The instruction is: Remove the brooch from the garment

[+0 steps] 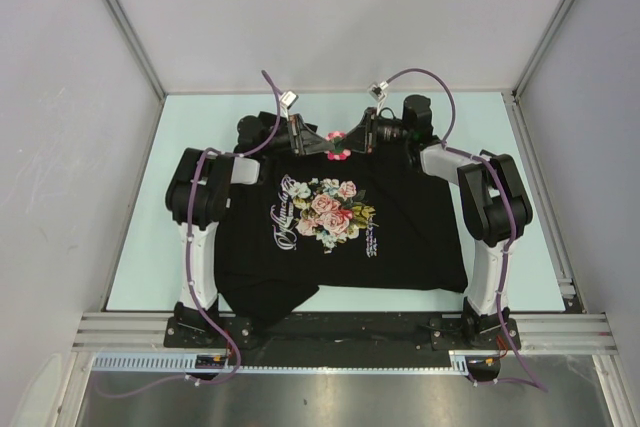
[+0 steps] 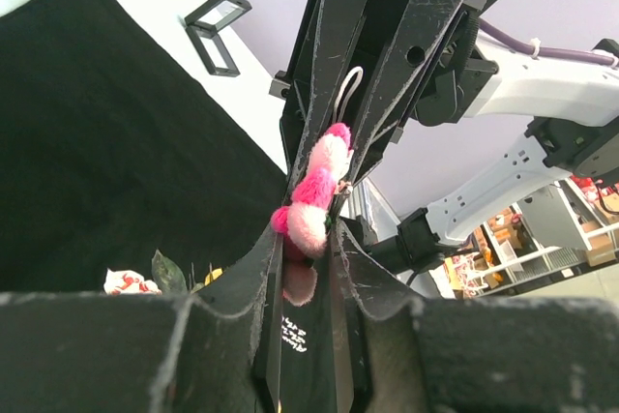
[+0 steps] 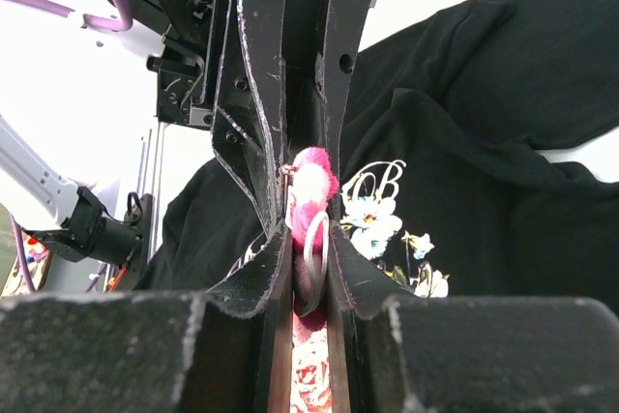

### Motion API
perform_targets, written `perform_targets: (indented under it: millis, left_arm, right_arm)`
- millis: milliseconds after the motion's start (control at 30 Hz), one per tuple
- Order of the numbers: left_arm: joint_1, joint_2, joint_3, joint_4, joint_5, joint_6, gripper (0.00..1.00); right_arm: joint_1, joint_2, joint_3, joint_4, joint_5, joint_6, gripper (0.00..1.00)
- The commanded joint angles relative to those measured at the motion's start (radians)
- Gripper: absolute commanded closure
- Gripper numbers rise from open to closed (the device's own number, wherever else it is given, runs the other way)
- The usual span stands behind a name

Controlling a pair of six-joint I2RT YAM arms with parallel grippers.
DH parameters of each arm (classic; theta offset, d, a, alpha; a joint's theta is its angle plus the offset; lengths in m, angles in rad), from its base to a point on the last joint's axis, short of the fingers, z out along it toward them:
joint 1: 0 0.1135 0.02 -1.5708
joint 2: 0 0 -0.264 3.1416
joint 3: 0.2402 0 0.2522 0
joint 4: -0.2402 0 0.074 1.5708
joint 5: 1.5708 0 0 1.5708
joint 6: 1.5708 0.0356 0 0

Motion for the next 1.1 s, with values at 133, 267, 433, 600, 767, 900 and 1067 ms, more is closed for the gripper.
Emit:
perform_targets:
  millis: [133,267,433,600,767,900,1067]
  left_arm:
    - [-0.040,0.008,0.062,0.148,-0.011,-0.074,0.74]
    - [-0.042,0.013,0.064,0.151,-0.012,-0.079,0.68]
    - [-0.042,0.018,0.068,0.136,-0.012,-0.077,0.71]
    - [-0.040,0.011,0.061,0.132,-0.020,-0.068,0.75]
    - [-0.040,-0.028,0.030,0.139,-0.048,-0.025,0.64]
    - [-0.040,-0.048,0.004,0.082,-0.084,0.032,0.62]
    - [-0.040,-0.061,-0.019,0.079,-0.134,0.053,0.61]
  right_arm:
    - [0.069,-0.019,0.033,-0.026,0.000,-0.037,1.00]
    - [0.070,-0.021,0.035,-0.034,-0.003,-0.043,1.00]
    - [0.070,-0.026,0.035,-0.032,-0.009,-0.043,1.00]
    - [0.067,-0.019,0.036,-0.023,-0.007,-0.034,1.00]
    - [0.058,-0.007,0.035,0.000,0.037,0.016,1.00]
    - [0.056,0.000,0.033,0.023,0.074,0.054,1.00]
    - [0.059,-0.004,0.029,0.011,0.115,0.054,1.00]
